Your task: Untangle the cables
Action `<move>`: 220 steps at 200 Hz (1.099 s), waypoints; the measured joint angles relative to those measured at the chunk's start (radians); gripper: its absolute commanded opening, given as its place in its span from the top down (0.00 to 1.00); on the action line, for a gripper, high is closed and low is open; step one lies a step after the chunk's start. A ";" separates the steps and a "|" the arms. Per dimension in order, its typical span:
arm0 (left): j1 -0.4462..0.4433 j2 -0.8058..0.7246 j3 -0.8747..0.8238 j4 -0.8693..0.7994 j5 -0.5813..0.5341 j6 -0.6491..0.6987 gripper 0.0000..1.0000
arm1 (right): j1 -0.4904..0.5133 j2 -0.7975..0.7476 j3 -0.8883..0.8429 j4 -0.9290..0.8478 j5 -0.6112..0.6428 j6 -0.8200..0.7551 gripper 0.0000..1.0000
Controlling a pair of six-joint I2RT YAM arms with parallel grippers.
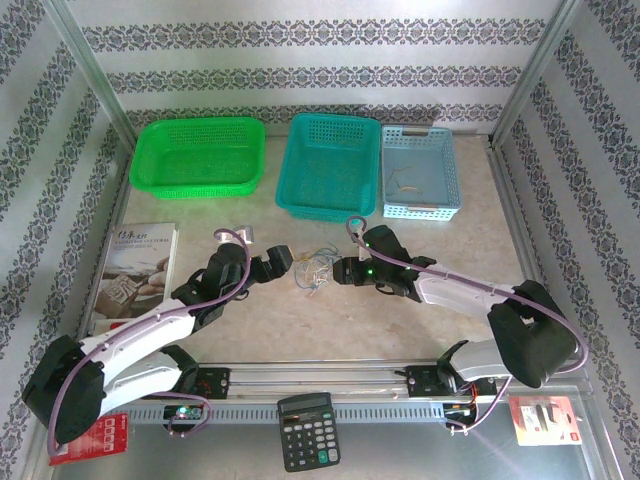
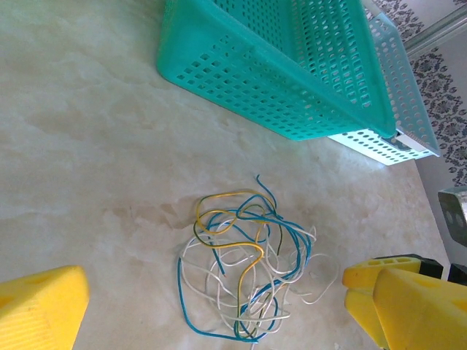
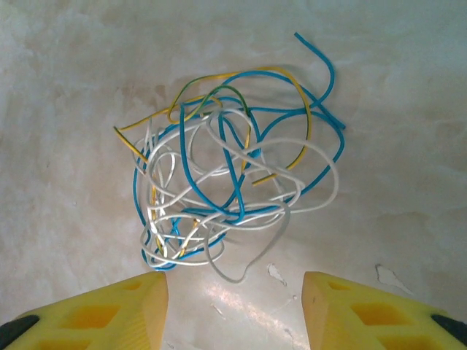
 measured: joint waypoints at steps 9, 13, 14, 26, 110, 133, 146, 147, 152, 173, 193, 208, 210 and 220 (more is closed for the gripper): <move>0.000 0.006 0.000 0.000 0.000 -0.003 0.00 | 0.000 0.007 0.000 0.009 0.001 0.000 0.51; 0.000 0.008 0.000 0.000 0.000 -0.003 0.00 | 0.000 0.012 0.001 0.012 0.001 0.000 0.52; 0.000 0.010 0.000 0.000 0.000 -0.003 0.00 | 0.000 0.013 0.001 0.013 0.001 -0.001 0.52; 0.000 0.016 0.000 0.000 0.001 -0.005 0.00 | 0.000 0.032 0.002 0.022 0.001 0.001 0.54; 0.000 0.040 0.021 0.000 0.005 -0.007 0.00 | -0.002 0.085 0.010 0.058 -0.034 0.007 1.00; 0.000 0.045 0.022 0.000 0.008 -0.007 0.00 | -0.002 0.016 0.011 0.049 -0.065 0.022 1.00; 0.000 0.045 0.022 0.000 0.009 -0.007 0.00 | 0.000 -0.034 0.019 0.047 -0.088 0.030 1.00; 0.000 0.045 0.022 0.000 0.009 -0.007 0.00 | 0.000 -0.037 0.019 0.047 -0.089 0.030 1.00; 0.000 0.045 0.023 0.000 0.009 -0.007 0.00 | 0.000 -0.054 0.025 0.047 -0.098 0.032 1.00; 0.000 0.045 0.024 0.000 0.011 -0.007 0.00 | 0.017 -0.118 0.055 0.052 -0.141 0.046 1.00; 0.000 0.045 0.026 0.000 0.011 -0.007 0.00 | 0.037 -0.159 0.074 0.063 -0.174 0.049 1.00; 0.000 0.045 0.026 0.000 0.011 -0.007 0.00 | 0.040 -0.170 0.081 0.069 -0.187 0.048 1.00; 0.000 0.045 0.026 0.000 0.011 -0.007 0.00 | 0.039 -0.170 0.082 0.070 -0.188 0.048 1.00; 0.000 0.045 0.026 0.000 0.011 -0.007 0.00 | 0.038 -0.161 0.082 0.072 -0.189 0.049 1.00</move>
